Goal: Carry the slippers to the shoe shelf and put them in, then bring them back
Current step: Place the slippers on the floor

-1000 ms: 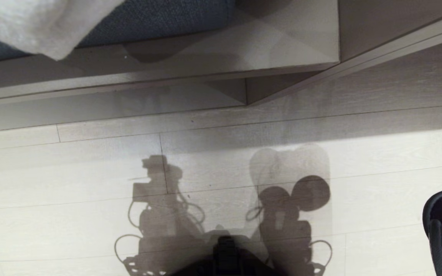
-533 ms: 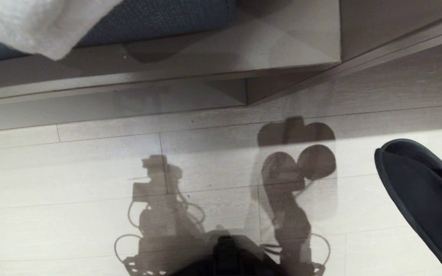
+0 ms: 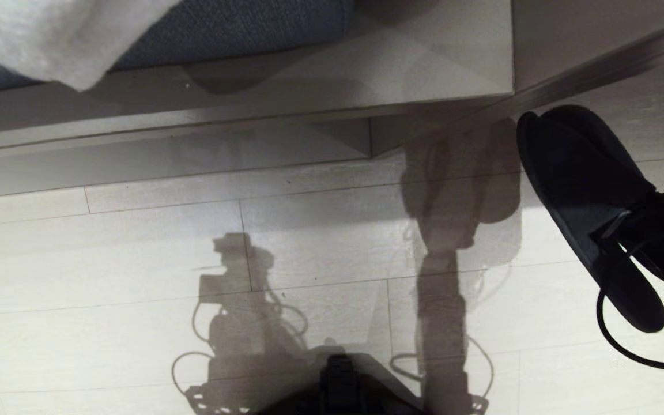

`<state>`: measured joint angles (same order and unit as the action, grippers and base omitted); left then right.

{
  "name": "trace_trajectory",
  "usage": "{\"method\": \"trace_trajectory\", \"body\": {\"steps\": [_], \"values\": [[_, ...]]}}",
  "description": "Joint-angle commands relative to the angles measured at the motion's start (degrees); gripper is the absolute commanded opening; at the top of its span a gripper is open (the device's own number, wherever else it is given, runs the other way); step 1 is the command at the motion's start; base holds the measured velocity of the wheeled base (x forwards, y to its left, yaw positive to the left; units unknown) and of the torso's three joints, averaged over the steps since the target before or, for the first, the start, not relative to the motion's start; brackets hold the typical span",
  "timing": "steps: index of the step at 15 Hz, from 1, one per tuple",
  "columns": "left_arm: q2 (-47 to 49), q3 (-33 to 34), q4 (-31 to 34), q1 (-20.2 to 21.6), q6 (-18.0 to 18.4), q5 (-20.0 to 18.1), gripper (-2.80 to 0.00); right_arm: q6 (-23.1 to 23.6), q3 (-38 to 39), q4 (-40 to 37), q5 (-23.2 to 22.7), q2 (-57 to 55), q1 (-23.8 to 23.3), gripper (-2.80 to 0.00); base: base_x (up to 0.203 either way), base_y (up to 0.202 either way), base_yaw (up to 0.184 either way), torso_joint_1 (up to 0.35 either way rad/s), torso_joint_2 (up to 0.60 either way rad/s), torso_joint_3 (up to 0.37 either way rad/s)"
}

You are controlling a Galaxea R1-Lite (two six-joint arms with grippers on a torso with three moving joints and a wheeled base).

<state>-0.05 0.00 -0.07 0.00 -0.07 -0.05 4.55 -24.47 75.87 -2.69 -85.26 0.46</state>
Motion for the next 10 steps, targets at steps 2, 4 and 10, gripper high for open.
{"method": "trace_trajectory", "body": {"steps": [2, 4, 10], "values": [[0.0, 0.0, 0.0, 0.0, 0.0, 0.0, -2.80, -0.3, -2.7, 10.0, -1.2, -12.5, 0.2, -2.80, 0.000, 0.000, 0.000, 0.000, 0.00, 0.000], [0.0, 0.0, 0.0, 0.0, 0.0, 0.0, -2.80, -0.6, -3.3, 11.6, -2.8, -16.1, 0.5, -2.80, 0.000, 0.000, 0.000, 0.000, 0.00, 0.000], [0.0, 0.0, 0.0, 0.0, 0.0, 0.0, -2.80, -0.4, -12.9, 11.8, -1.7, -23.1, -1.7, -2.80, 0.000, 0.000, 0.000, 0.000, 0.00, 0.000]]}}
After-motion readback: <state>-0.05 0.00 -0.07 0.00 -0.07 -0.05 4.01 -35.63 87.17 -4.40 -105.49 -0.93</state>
